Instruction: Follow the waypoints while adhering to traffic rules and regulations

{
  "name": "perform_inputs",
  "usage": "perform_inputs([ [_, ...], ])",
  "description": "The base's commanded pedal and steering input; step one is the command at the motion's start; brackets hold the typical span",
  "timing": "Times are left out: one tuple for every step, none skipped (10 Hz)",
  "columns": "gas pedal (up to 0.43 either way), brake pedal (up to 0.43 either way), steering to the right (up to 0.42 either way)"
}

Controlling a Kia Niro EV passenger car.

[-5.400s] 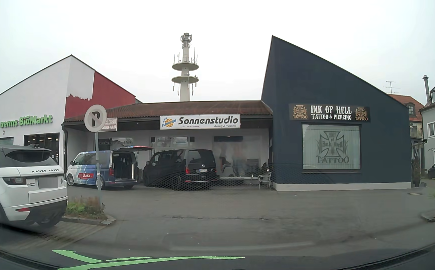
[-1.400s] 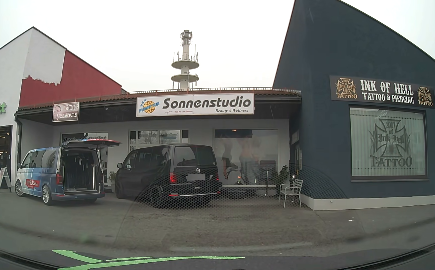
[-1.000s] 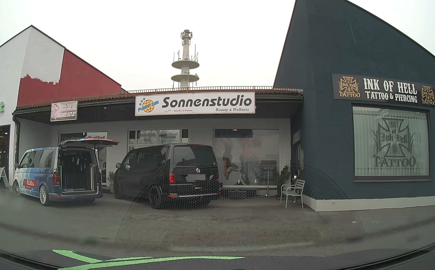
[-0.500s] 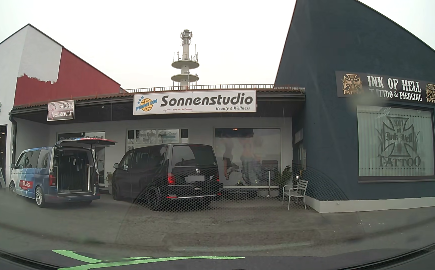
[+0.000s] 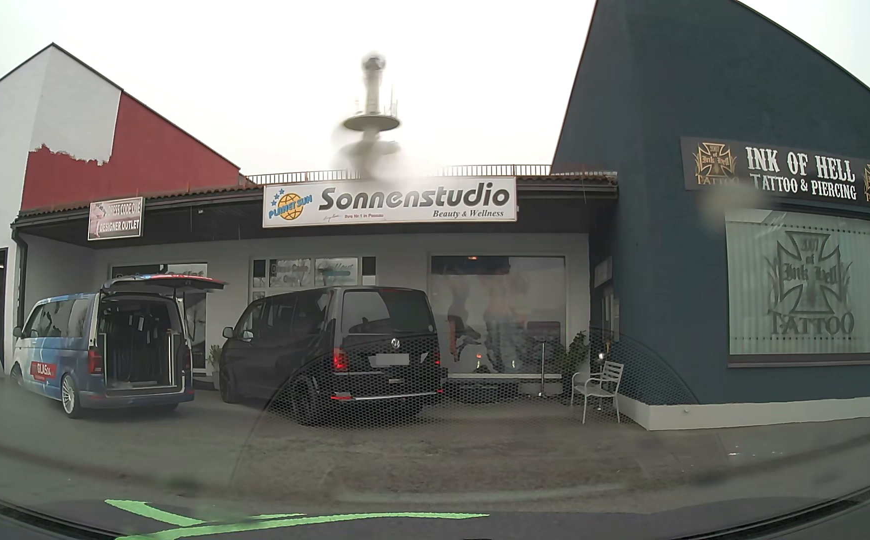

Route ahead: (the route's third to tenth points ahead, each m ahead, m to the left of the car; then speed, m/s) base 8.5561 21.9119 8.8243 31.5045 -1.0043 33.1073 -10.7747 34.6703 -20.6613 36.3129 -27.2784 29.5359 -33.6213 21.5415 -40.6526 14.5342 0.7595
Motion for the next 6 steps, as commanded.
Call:
perform_inputs([
  [0.079, 0.000, -0.088],
  [0.087, 0.000, -0.133],
  [0.098, 0.000, -0.175],
  [0.130, 0.000, -0.209],
  [0.130, 0.000, -0.245],
  [0.130, 0.000, -0.292],
])
